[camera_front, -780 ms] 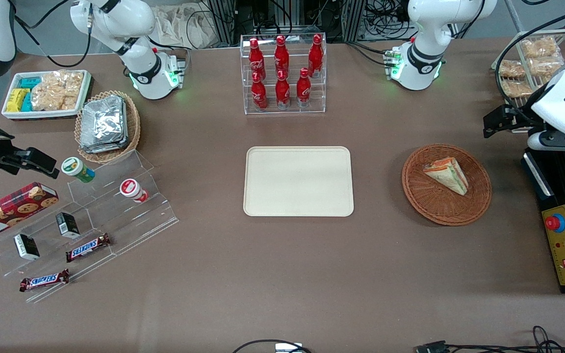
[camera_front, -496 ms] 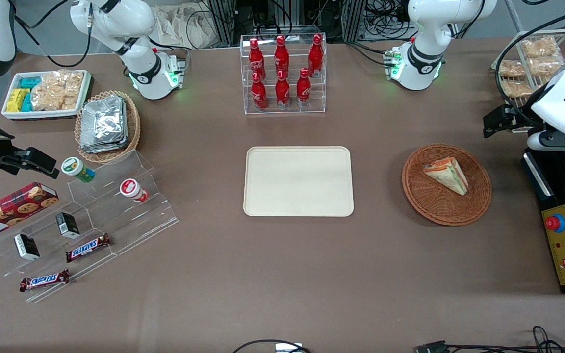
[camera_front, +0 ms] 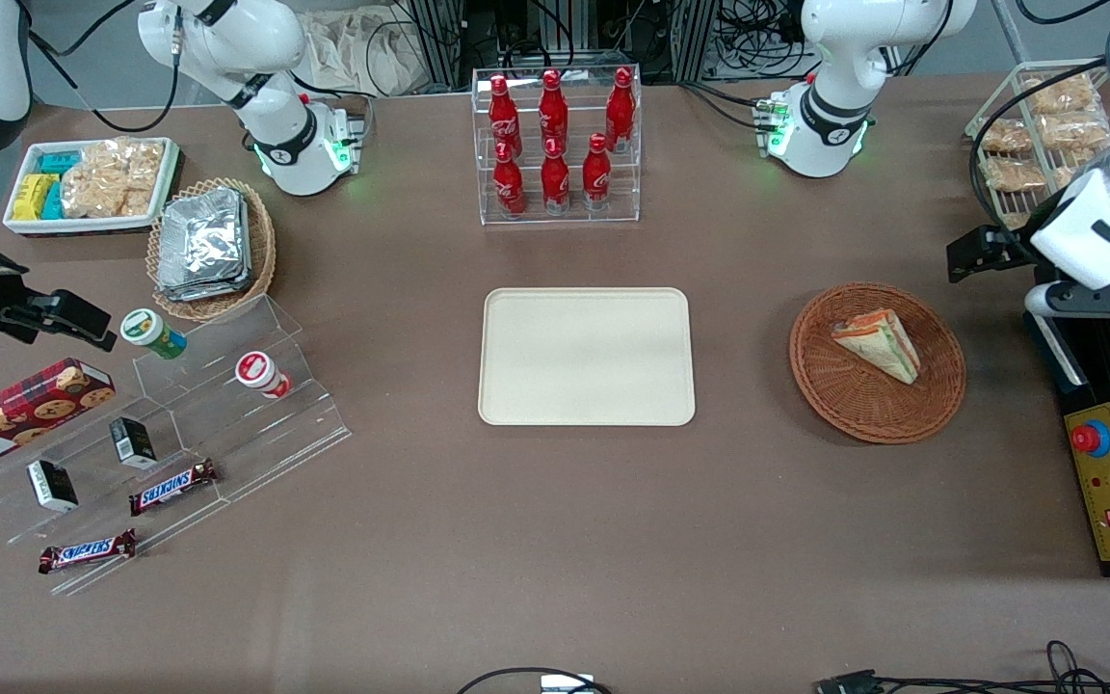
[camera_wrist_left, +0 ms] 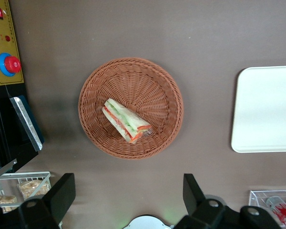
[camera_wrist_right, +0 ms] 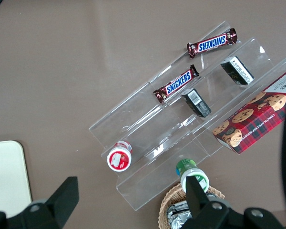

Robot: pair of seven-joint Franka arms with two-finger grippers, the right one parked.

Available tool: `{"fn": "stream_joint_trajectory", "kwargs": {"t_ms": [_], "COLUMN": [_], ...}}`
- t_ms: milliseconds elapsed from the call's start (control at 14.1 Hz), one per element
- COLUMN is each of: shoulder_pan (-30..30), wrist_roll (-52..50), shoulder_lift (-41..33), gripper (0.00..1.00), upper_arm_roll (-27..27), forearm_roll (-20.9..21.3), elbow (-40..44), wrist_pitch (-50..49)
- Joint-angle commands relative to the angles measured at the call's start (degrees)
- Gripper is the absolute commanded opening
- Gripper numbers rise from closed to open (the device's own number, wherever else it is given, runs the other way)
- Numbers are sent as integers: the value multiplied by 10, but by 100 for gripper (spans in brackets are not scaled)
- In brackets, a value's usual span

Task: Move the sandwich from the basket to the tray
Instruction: 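Move the left gripper over the wicker basket holding the sandwich, then lower the open left gripper around the wrapped triangular sandwich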

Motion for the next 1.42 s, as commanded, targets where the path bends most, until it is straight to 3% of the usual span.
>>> {"fn": "stream_joint_trajectory", "kwargs": {"t_ms": [0,496,780,1348], "shoulder_pan": [4,23,54,54], "wrist_roll": [-48,-144,-187,-320], "shoulder_lift": [-31,-97,-95,-62], "gripper": [100,100,100,100], "upper_arm_roll": [1,11,11,11], "forearm_roll": [9,10,9,9], "elbow": [-86,-324,-385,-473], "wrist_pitch": [63,274,350,488]}}
